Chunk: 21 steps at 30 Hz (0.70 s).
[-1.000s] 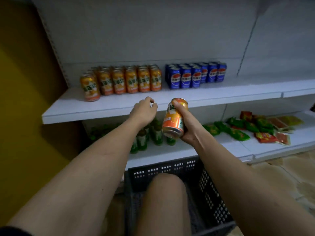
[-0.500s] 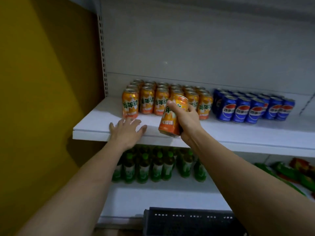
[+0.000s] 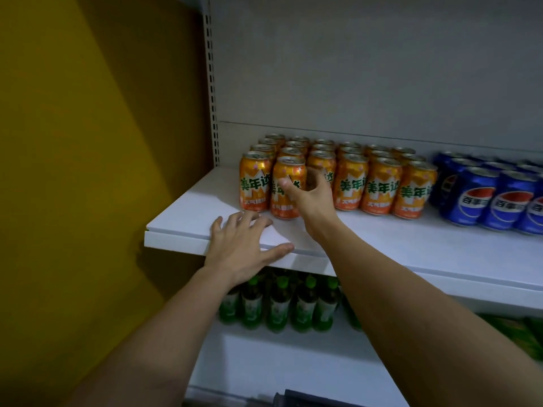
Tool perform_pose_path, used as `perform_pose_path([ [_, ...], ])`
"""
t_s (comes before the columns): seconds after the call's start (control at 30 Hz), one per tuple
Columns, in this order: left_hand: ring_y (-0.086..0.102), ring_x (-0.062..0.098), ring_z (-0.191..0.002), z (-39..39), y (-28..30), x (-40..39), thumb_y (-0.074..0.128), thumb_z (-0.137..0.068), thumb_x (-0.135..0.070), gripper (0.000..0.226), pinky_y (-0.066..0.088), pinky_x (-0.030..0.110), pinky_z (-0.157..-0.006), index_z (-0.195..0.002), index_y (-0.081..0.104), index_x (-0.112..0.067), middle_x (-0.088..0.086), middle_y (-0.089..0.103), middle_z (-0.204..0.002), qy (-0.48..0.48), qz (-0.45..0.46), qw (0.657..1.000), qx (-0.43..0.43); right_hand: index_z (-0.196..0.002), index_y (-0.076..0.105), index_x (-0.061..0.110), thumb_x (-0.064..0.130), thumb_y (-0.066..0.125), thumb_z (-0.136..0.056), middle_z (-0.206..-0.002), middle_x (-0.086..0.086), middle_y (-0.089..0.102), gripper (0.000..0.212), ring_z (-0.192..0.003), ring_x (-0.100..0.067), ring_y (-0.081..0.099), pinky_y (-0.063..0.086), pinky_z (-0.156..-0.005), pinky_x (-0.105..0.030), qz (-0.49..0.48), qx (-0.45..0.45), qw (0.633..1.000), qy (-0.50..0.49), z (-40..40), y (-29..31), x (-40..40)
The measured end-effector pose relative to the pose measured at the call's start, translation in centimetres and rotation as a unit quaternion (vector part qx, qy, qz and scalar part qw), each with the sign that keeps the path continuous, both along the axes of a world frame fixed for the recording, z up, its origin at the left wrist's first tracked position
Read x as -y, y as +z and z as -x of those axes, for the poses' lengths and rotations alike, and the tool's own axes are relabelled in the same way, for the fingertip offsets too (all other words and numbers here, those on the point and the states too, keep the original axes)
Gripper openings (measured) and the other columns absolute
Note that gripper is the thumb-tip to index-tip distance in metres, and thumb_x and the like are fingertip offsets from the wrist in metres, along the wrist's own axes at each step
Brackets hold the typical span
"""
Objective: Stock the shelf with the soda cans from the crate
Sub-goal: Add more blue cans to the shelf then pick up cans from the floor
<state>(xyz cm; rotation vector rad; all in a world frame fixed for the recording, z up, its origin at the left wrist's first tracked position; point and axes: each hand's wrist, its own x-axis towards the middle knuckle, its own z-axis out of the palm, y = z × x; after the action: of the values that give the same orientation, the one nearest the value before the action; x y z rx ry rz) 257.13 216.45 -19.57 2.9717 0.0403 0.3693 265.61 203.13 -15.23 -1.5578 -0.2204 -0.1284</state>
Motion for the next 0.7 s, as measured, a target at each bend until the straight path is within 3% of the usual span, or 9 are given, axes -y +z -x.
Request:
perform_pose_path([
  [0.17,0.026,0.016,-0.138,0.0,0.1,0.1,0.034,-0.061,-0.097,0.099,0.014,0.049,-0.115,-0.142,0.033,-0.04,-0.01,0.032,-0.147,0.0,-0.009,1.0,-0.021,-0.142,0.047,0.023,0.053,0.076,-0.073,-0.138,-0.002,0.054,0.08,-0.124,-0.019,0.055,0.05,-0.102,-0.043,0.039,0.013,0.999,-0.002,-0.3,-1.1,0.0],
  [0.33,0.031,0.014,-0.134,-0.1,0.3,0.4,0.033,-0.058,-0.098,0.1,0.02,0.045,-0.114,-0.14,0.036,-0.042,-0.013,0.035,-0.145,0.014,-0.023,0.999,-0.021,-0.138,0.044,0.008,0.022,0.076,-0.085,-0.137,-0.008,0.055,0.064,-0.126,-0.023,0.054,0.046,-0.106,-0.038,0.097,-0.007,0.995,0.014,-0.3,-1.5,1.3],
  [0.43,0.032,0.015,-0.134,0.3,0.7,0.8,0.025,-0.051,-0.102,0.11,0.023,0.044,-0.112,-0.142,0.036,-0.041,-0.012,0.034,-0.146,0.028,-0.034,0.998,-0.034,-0.139,0.038,0.009,0.019,0.073,-0.088,-0.141,-0.008,0.05,0.063,-0.129,-0.022,0.05,0.04,-0.101,-0.027,0.134,-0.014,0.99,0.035,0.9,-1.3,3.1],
  [0.5,0.032,0.016,-0.135,0.4,1.0,1.1,0.021,-0.051,-0.102,0.111,0.023,0.044,-0.112,-0.143,0.035,-0.042,-0.011,0.033,-0.149,0.034,-0.04,0.998,-0.036,-0.144,0.032,0.011,0.024,0.07,-0.09,-0.145,-0.007,0.046,0.067,-0.131,-0.023,0.047,0.038,-0.101,-0.029,0.159,-0.015,0.986,0.059,2.2,-1.0,5.2],
  [0.6,0.03,0.019,-0.139,0.7,1.5,1.3,0.017,-0.049,-0.104,0.116,0.022,0.047,-0.115,-0.146,0.03,-0.043,-0.008,0.03,-0.154,0.049,-0.033,0.996,-0.067,-0.146,0.03,0.013,0.034,0.063,-0.095,-0.131,-0.007,0.053,0.065,-0.119,-0.025,0.054,0.042,-0.095,-0.034,0.217,-0.055,0.97,0.097,5.0,0.1,8.8],
  [0.7,0.02,0.021,-0.146,1.4,2.4,2.2,0.026,-0.057,-0.101,0.109,0.015,0.053,-0.117,-0.151,0.021,-0.045,-0.006,0.019,-0.162,0.083,-0.02,0.987,-0.134,-0.129,0.048,0.015,0.034,0.06,-0.096,-0.103,-0.002,0.058,0.04,-0.092,-0.02,0.059,0.05,-0.086,-0.039,0.25,-0.06,0.958,0.126,7.4,0.9,13.0],
])
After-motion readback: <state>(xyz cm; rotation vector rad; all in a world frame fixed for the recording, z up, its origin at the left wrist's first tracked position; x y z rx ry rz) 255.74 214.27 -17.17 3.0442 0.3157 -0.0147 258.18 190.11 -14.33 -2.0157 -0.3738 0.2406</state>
